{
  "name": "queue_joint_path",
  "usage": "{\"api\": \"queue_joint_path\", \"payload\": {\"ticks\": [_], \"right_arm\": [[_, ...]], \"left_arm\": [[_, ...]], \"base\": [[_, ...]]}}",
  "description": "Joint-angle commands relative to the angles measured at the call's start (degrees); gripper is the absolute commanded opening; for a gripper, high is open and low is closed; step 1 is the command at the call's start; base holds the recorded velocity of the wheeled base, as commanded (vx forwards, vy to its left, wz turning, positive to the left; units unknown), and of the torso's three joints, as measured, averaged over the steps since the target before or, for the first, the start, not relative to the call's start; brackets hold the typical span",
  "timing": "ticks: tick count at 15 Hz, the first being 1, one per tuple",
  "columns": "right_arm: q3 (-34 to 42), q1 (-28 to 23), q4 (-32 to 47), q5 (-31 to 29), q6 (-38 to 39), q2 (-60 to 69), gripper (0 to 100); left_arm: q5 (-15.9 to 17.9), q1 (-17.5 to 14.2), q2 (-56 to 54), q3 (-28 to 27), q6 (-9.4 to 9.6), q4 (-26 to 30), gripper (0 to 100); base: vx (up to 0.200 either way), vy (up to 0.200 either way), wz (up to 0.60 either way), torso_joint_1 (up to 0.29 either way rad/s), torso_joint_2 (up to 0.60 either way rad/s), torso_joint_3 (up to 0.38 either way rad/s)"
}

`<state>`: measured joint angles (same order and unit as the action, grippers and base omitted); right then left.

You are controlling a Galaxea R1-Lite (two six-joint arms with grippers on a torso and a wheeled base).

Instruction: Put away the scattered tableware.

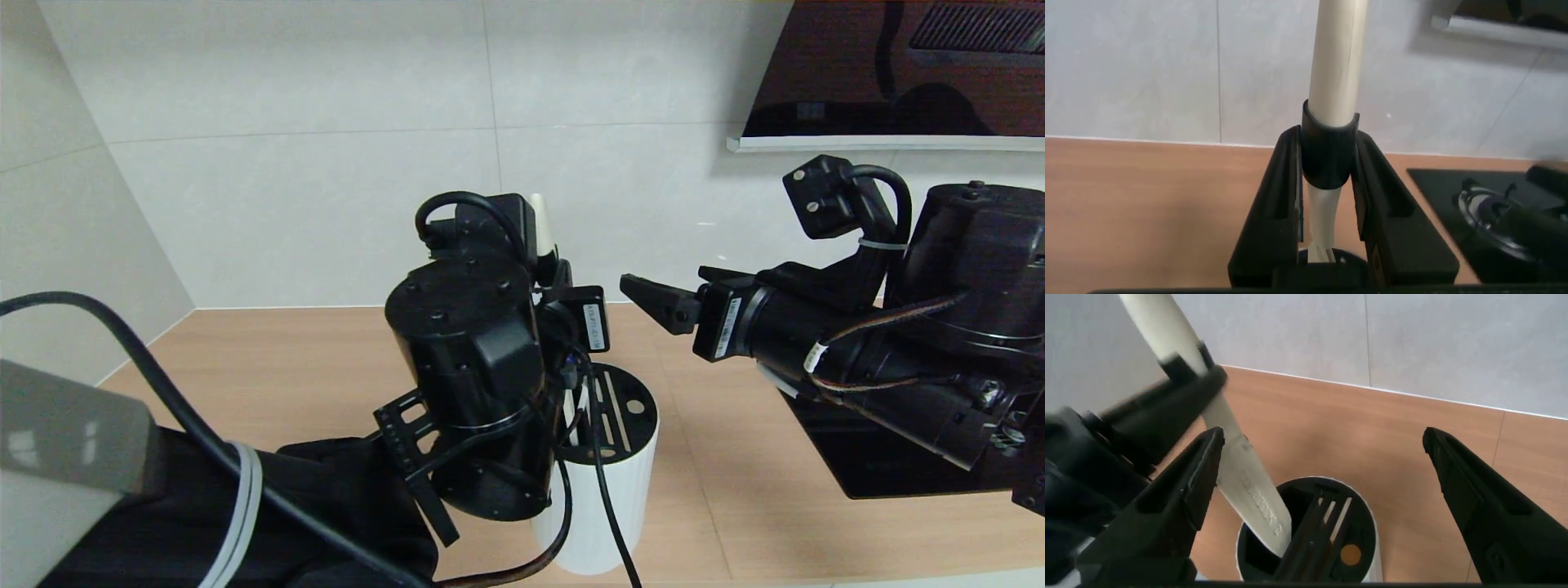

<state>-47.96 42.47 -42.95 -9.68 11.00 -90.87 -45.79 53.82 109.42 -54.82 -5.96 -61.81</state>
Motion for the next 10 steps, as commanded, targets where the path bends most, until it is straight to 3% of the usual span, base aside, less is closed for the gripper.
{"api": "queue_joint_path", "payload": {"ticks": [1, 4, 10], "right_arm": [[0.1, 0.0, 0.0, 0.0, 0.0, -0.1, 100], [0.1, 0.0, 0.0, 0.0, 0.0, 0.0, 100], [0.2, 0.0, -0.1, 0.0, 0.0, 0.0, 100]], "left_arm": [[0.2, 0.2, 1.1, 1.0, -0.02, -0.1, 0], [0.1, 0.3, 2.3, 1.1, -0.10, -0.1, 0], [0.2, 0.8, 4.6, 1.6, -2.65, -0.1, 0]], "base": [[0.000, 0.000, 0.00, 0.000, 0.00, 0.000], [0.000, 0.000, 0.00, 0.000, 0.00, 0.000], [0.000, 0.000, 0.00, 0.000, 0.00, 0.000]]}}
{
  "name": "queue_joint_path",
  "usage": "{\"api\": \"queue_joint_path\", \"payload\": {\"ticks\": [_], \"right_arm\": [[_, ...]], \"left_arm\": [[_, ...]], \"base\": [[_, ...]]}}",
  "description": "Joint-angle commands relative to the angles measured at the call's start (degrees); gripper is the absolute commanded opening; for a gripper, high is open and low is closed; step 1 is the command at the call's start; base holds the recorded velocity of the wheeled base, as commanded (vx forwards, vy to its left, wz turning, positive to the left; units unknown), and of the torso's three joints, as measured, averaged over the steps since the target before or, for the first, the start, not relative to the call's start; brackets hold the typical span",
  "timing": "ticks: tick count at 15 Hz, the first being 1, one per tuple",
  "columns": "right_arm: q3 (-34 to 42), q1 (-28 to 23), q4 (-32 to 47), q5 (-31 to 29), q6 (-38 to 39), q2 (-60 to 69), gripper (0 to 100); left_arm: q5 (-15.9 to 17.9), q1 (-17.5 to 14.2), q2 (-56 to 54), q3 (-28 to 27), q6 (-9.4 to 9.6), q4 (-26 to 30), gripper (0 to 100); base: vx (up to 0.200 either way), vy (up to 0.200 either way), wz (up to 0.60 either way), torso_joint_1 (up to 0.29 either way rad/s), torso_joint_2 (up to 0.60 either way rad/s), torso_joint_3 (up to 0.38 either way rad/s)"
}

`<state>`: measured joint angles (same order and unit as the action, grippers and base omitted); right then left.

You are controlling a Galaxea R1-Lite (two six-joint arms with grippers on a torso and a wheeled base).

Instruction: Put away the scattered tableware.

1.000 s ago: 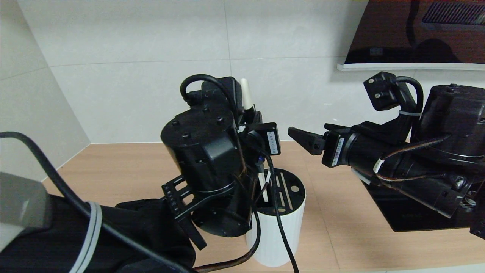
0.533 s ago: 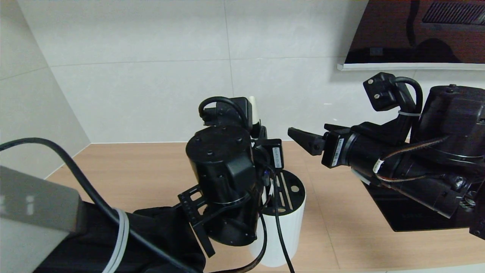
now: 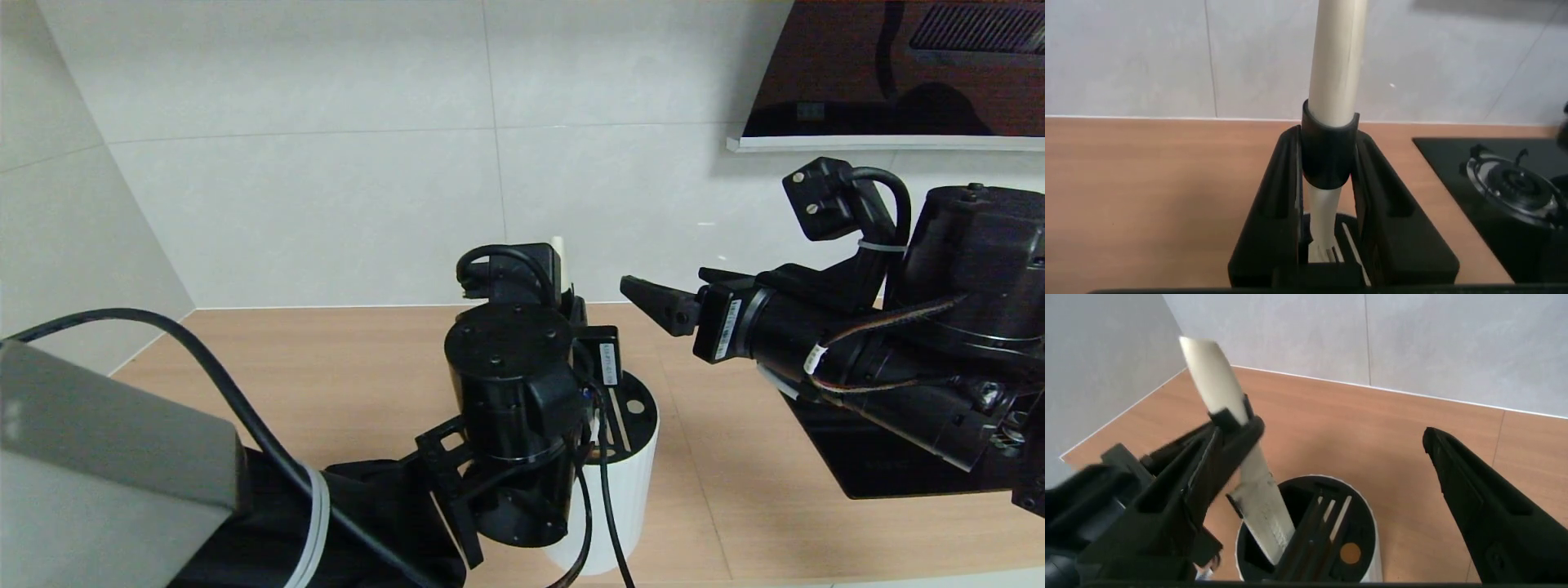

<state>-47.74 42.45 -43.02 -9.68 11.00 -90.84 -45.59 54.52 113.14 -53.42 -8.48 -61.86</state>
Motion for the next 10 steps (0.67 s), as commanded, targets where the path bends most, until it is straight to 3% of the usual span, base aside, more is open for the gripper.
{"api": "queue_joint_path", "payload": {"ticks": [1, 2, 10], "right_arm": [[0.0, 0.0, 0.0, 0.0, 0.0, 0.0, 100], [0.0, 0.0, 0.0, 0.0, 0.0, 0.0, 100], [0.0, 0.0, 0.0, 0.0, 0.0, 0.0, 100]], "left_arm": [[0.1, 0.2, 1.1, 0.4, -0.66, -0.1, 0], [0.2, 0.5, 1.3, 1.0, -1.62, -0.3, 0], [1.4, 0.8, 5.1, 4.2, -1.62, -4.4, 0]], "base": [[0.000, 0.000, 0.00, 0.000, 0.00, 0.000], [0.000, 0.000, 0.00, 0.000, 0.00, 0.000], [0.000, 0.000, 0.00, 0.000, 0.00, 0.000]]}}
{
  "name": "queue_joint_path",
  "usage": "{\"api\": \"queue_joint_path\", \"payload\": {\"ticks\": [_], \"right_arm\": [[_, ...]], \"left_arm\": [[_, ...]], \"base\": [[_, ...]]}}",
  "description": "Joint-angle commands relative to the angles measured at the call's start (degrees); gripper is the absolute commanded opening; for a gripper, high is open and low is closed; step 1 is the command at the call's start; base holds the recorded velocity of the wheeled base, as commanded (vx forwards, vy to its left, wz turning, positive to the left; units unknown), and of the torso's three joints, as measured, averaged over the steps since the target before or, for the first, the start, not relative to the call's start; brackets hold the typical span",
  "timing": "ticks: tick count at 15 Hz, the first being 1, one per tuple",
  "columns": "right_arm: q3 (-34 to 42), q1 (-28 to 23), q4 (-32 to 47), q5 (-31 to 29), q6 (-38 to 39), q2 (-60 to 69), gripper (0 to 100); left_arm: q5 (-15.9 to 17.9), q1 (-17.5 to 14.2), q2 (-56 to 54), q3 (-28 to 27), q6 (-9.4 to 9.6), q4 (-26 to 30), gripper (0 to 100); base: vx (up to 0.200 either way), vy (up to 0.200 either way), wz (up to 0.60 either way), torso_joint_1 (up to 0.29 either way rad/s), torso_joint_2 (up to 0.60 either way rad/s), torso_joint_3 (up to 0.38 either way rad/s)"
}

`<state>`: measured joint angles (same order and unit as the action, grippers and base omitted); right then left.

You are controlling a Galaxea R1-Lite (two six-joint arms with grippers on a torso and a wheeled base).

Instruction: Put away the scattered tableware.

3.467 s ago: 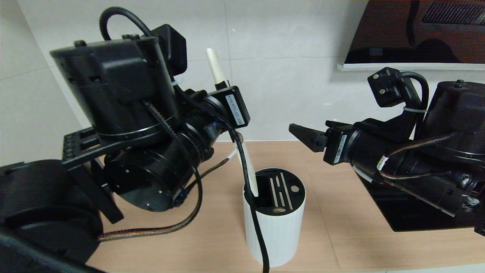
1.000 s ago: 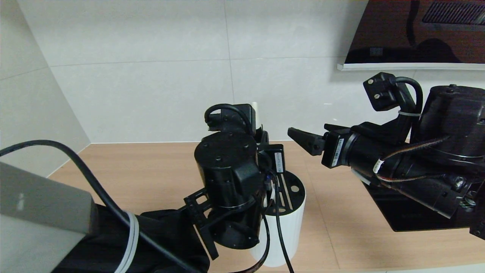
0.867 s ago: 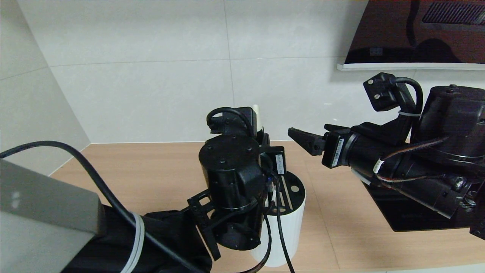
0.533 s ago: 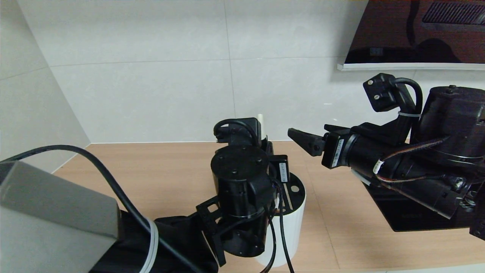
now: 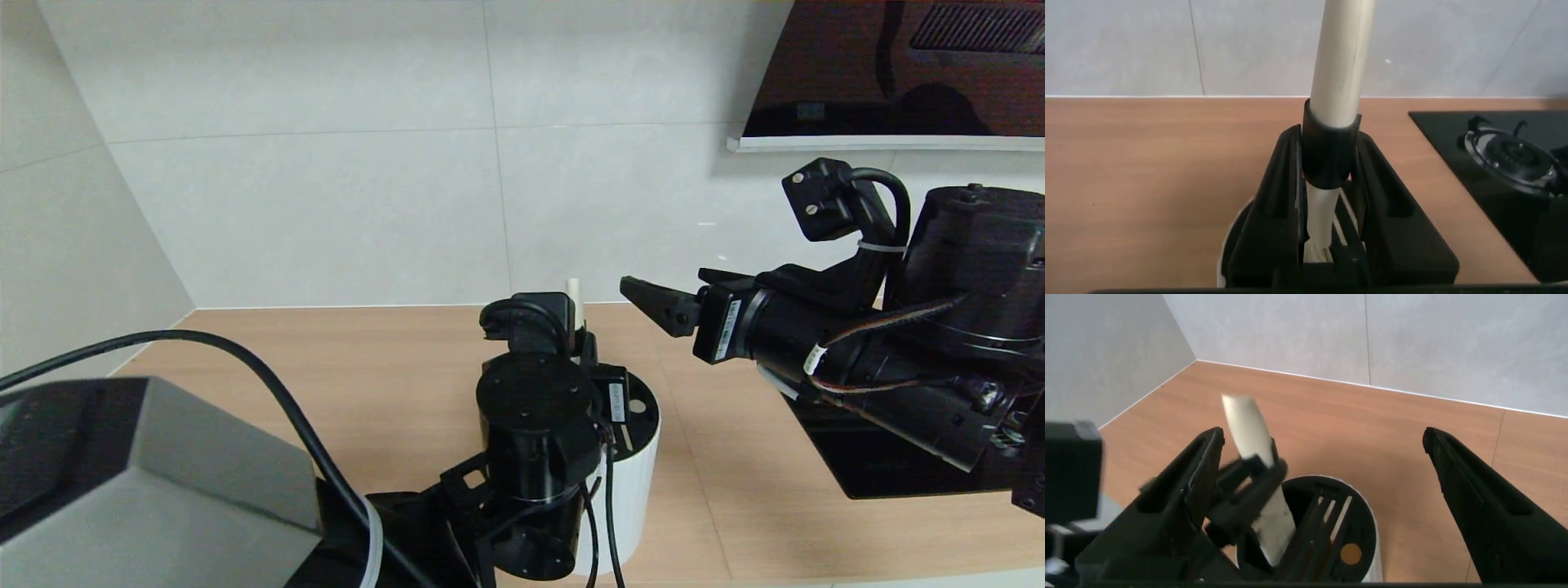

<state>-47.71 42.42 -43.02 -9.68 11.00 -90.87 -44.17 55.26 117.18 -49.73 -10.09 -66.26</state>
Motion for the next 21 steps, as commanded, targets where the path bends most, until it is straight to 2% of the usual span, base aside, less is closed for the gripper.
{"api": "queue_joint_path", "payload": {"ticks": [1, 16, 17, 21], "right_arm": [[0.0, 0.0, 0.0, 0.0, 0.0, 0.0, 100], [0.2, 0.0, 0.0, 0.0, 0.0, 0.0, 100], [0.2, 0.0, 0.0, 0.0, 0.0, 0.0, 100], [0.2, 0.0, 0.0, 0.0, 0.0, 0.1, 100]], "left_arm": [[0.0, 0.0, 1.6, 1.0, -0.01, -0.4, 0], [0.0, 0.1, 2.8, 2.5, 0.34, -1.4, 0], [0.0, 0.1, 2.7, 2.5, 0.43, -1.4, 100], [0.4, 0.1, 2.4, 3.3, 1.04, -1.5, 100]], "base": [[0.000, 0.000, 0.00, 0.000, 0.00, 0.000], [0.000, 0.000, 0.00, 0.000, 0.00, 0.000], [0.000, 0.000, 0.00, 0.000, 0.00, 0.000], [0.000, 0.000, 0.00, 0.000, 0.00, 0.000]]}}
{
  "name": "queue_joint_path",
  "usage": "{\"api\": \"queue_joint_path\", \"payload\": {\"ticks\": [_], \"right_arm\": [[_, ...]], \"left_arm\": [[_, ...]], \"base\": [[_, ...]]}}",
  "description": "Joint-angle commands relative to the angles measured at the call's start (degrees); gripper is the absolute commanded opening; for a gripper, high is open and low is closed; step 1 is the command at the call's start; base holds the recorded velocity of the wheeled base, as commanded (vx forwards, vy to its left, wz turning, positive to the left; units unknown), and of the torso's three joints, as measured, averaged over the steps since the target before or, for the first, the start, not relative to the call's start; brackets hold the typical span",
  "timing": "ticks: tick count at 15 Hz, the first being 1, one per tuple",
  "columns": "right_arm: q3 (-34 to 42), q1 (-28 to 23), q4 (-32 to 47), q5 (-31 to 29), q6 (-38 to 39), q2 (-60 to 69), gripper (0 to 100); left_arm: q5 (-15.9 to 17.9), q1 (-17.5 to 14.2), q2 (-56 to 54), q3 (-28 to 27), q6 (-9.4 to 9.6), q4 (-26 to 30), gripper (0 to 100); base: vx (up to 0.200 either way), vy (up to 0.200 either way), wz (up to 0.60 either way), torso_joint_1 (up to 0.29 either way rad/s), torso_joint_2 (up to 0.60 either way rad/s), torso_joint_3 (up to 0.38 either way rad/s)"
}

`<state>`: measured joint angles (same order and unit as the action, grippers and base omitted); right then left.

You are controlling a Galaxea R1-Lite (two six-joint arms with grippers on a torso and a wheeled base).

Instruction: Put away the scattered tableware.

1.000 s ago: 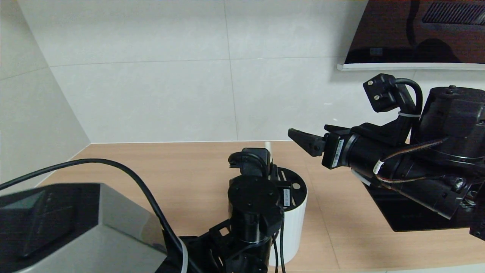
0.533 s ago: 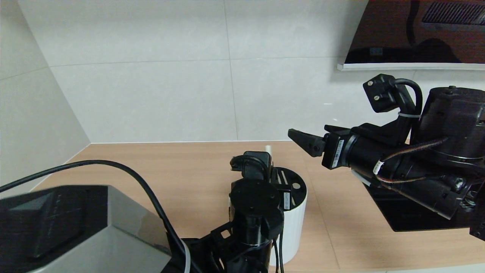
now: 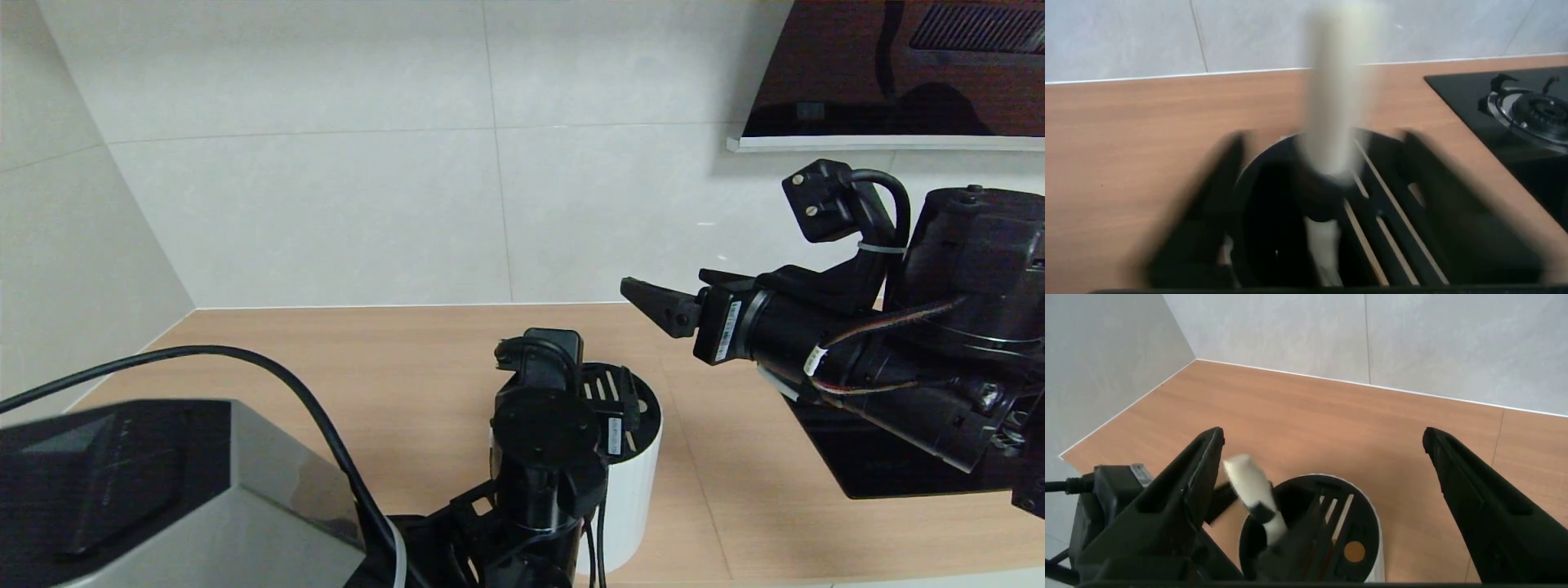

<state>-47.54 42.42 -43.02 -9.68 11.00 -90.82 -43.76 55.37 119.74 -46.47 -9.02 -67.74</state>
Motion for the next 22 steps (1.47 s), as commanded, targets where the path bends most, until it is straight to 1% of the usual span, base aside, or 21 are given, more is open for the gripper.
{"api": "queue_joint_path", "payload": {"ticks": [1, 7, 8, 9, 11, 12, 13, 14, 15, 17, 18, 20, 21, 22], "right_arm": [[0.0, 0.0, 0.0, 0.0, 0.0, 0.0, 100], [0.0, 0.0, 0.0, 0.0, 0.0, 0.1, 100], [-0.1, 0.0, 0.0, 0.1, 0.1, 0.6, 100], [-0.2, 0.0, 0.0, 0.1, 0.1, 0.7, 100], [-0.1, -0.9, 0.1, 0.0, 0.1, 2.8, 100], [0.1, -1.3, 0.1, -0.1, 0.0, 3.4, 100], [0.7, -2.2, 1.0, -0.1, -0.1, 5.1, 100], [0.7, -3.7, 3.7, 0.0, -0.1, 7.9, 100], [1.1, -4.5, 5.2, -0.2, -0.1, 9.5, 100], [3.9, -6.4, 5.4, -0.3, -0.1, 12.9, 100], [7.2, -7.7, 5.8, 0.0, 0.0, 18.1, 100], [10.6, -8.6, 5.8, -0.8, 0.2, 23.2, 100], [12.9, -10.2, 5.8, -1.1, 0.2, 26.5, 100], [15.4, -11.8, 5.8, -1.7, 0.1, 29.8, 100]], "left_arm": [[0.0, 0.1, -0.2, 0.2, -0.03, 0.0, 100], [0.0, 0.0, -1.3, 0.5, 0.14, 0.0, 100], [0.2, 0.0, -5.6, 2.1, 2.17, 0.0, 100], [0.6, 0.0, -7.9, 2.9, 2.87, 0.2, 100], [4.7, -0.5, -18.8, 7.5, 5.33, 2.5, 100], [5.3, -1.1, -21.0, 8.1, 5.68, 3.5, 100], [6.1, -2.5, -25.8, 8.5, 5.77, 5.8, 100], [6.7, -4.8, -30.5, 8.5, 5.77, 8.0, 100], [7.7, -6.9, -33.1, 8.6, 5.77, 8.9, 100], [11.2, -12.3, -37.8, 10.4, 5.68, 9.5, 100], [14.2, -17.7, -42.4, 12.8, 5.68, 9.6, 100], [14.6, -21.3, -47.8, 14.6, 5.59, 10.9, 100], [14.6, -22.4, -51.3, 15.7, 5.59, 12.7, 100], [14.6, -23.8, -55.6, 16.7, 5.77, 15.7, 100]], "base": [[0.000, 0.000, 0.00, 0.000, 0.00, 0.000], [0.000, 0.000, 0.00, 0.000, 0.00, 0.000], [0.000, 0.000, 0.00, 0.000, 0.00, 0.000], [0.000, 0.000, 0.00, 0.000, 0.00, 0.000], [0.000, 0.000, 0.00, 0.000, 0.00, 0.000], [0.000, 0.000, 0.00, 0.000, 0.00, 0.000], [0.000, 0.000, 0.00, 0.000, 0.00, 0.000], [0.000, 0.000, 0.00, 0.000, 0.00, 0.000], [0.000, 0.000, 0.00, 0.000, 0.00, 0.000], [0.000, 0.000, 0.00, 0.000, 0.00, 0.000], [0.000, 0.000, 0.00, 0.000, 0.00, 0.000], [0.000, 0.000, 0.00, 0.000, 0.00, 0.000], [0.000, 0.000, 0.00, 0.000, 0.00, 0.000], [0.000, 0.000, 0.00, 0.000, 0.00, 0.000]]}}
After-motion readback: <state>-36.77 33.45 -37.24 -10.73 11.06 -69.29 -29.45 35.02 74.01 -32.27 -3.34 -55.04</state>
